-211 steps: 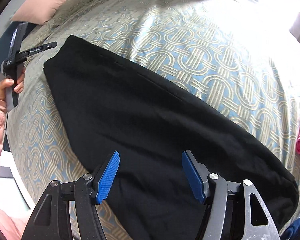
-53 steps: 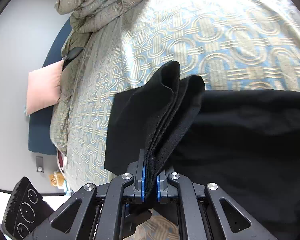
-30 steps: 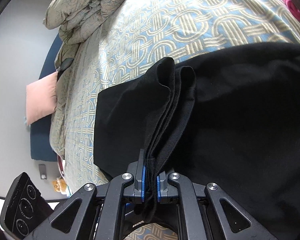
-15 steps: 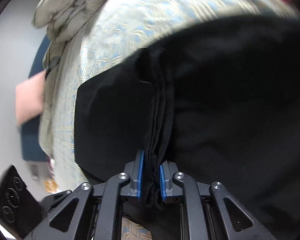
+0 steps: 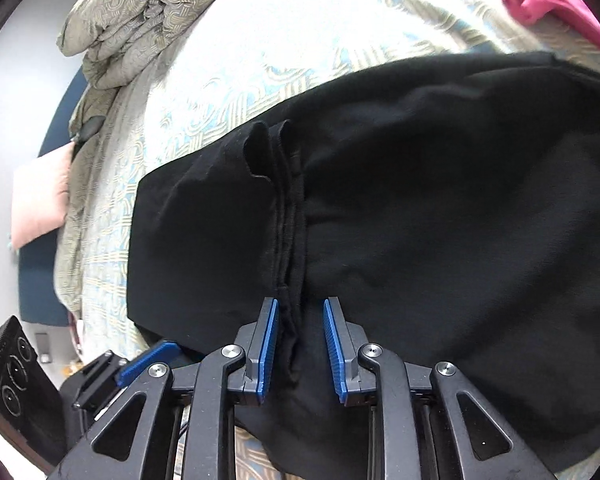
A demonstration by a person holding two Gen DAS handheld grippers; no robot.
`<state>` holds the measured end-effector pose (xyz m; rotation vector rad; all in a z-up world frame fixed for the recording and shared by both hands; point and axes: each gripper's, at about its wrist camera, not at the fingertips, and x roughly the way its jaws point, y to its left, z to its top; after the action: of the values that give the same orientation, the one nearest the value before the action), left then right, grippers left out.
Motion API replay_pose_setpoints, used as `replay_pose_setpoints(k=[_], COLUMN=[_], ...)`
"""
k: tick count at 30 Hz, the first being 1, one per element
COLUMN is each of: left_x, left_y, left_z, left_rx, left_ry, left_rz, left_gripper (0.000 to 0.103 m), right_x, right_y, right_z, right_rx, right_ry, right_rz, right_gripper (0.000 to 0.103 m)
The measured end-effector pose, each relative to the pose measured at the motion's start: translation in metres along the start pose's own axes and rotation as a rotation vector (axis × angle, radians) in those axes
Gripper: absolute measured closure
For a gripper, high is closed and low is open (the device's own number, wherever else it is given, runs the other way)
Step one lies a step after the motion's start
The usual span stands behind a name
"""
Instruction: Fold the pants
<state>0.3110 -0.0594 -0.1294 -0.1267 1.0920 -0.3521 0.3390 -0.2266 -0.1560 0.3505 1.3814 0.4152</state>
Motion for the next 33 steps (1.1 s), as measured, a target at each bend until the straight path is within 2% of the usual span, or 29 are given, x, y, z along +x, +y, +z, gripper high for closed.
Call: replay_pose_setpoints(k=[4, 7, 9, 14, 15, 18, 20, 25, 33], left_x=[-0.02, -0.033, -0.041, -0.052, -0.052, -0.053, -0.053, -0.051, -0.024], left_y=[0.003, 0.007, 0.013, 0.036, 0.042, 0.066, 0.081, 0.092, 0.049], left_z=[-0.01, -0.017, -0.024, -0.037, -0.038, -0.042, -0.042, -0.042, -0.006], left_rx=[0.005, 0.006, 0.005, -0.008, -0.017, -0.07, -0.11, -0.183, -0.086], left_ry=[-0.034, -0.058, -0.075, -0.09, -0.089, -0.092, -0.089, -0.093, -0.078], left_rz=[0.028, 0.055, 0.086, 0.178, 0.196, 0.252, 0.273, 0.262, 0.254], left_gripper=[0.063, 0.06, 0.053, 0.052, 0.052, 0.052, 0.052, 0.052, 0.046], right_x=[-0.013, -0.031, -0.044, -0.075, -0.084, -0.1, -0.106, -0.108, -0.107], right_y=[0.001, 0.003, 0.003, -0.007, -0.014, -0.04, -0.056, -0.107, -0.151], right_z=[-0.008, -0.019, -0.03, -0.06, -0.07, -0.09, -0.1, -0.116, -0.124], right_rx=[-0.002, -0.023, -0.039, -0.067, -0.071, -0.056, -0.031, 0.094, 0.22], right_ry=[-0.032, -0.071, -0.092, -0.128, -0.135, -0.159, -0.167, -0.177, -0.207], right_rz=[-0.017, -0.027, -0.028, -0.054, -0.066, -0.122, -0.157, -0.163, -0.119], right_gripper=[0.079, 0.079, 0.079, 0.079, 0.078, 0.061, 0.059, 0.059, 0.059])
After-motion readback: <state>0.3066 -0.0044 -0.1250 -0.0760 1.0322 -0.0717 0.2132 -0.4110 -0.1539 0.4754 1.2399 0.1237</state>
